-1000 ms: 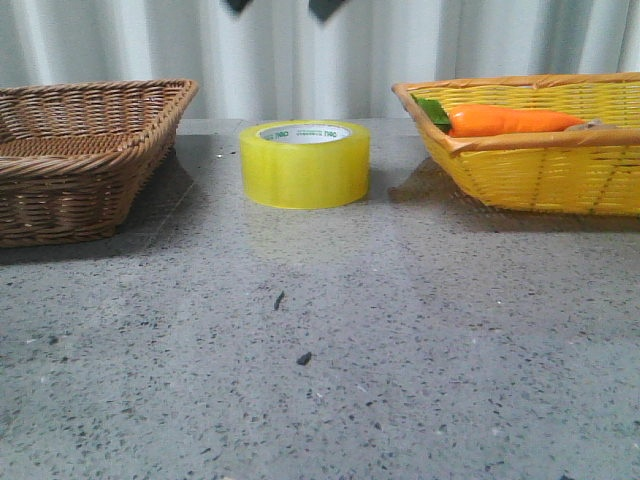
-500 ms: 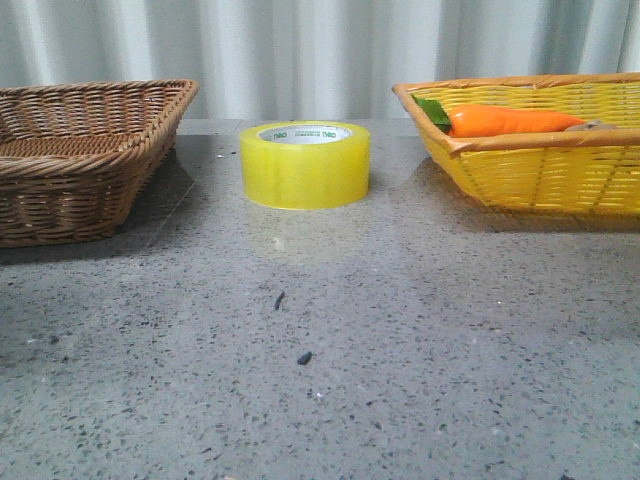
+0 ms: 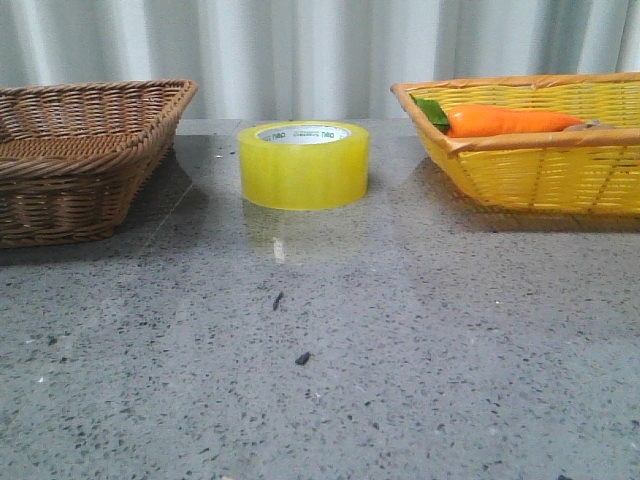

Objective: Transfer tape with both arms
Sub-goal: 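Open the right gripper and withdraw it upward from the tape roll, then lower the left gripper over the tape roll and grasp its rim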

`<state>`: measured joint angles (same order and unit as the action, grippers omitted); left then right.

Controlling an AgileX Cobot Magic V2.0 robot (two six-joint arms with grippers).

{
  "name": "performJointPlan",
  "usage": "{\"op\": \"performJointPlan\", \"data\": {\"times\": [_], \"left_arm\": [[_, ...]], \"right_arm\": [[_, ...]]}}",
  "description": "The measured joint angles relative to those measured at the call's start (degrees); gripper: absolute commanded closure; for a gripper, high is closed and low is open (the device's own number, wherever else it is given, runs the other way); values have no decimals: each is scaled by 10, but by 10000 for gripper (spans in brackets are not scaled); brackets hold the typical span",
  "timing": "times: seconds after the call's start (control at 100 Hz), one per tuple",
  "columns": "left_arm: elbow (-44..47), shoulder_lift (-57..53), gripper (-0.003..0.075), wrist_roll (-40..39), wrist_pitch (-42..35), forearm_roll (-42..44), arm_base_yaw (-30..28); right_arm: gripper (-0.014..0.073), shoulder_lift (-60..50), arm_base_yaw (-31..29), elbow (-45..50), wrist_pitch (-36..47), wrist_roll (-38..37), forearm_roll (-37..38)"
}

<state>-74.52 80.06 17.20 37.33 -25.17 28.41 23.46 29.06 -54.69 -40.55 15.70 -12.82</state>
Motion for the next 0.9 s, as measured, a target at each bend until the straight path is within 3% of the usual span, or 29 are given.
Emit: {"op": "performJointPlan", "data": {"times": [0.2,0.42,0.59,0.9], "left_arm": [[-212,195,302,-41,163,4,1],[-376,332,299,-95,255,67,1],[-405,355,297,-120,270,118,-3],[-405,362,297,-117,304,120,-32]], "right_arm": [[640,-2,0,1,0,-1,-1],[640,-2,0,1,-7,-2,-11],[640,-2,0,1,-32,-3,-11],[640,-2,0,2,-39,-3,-11]]}}
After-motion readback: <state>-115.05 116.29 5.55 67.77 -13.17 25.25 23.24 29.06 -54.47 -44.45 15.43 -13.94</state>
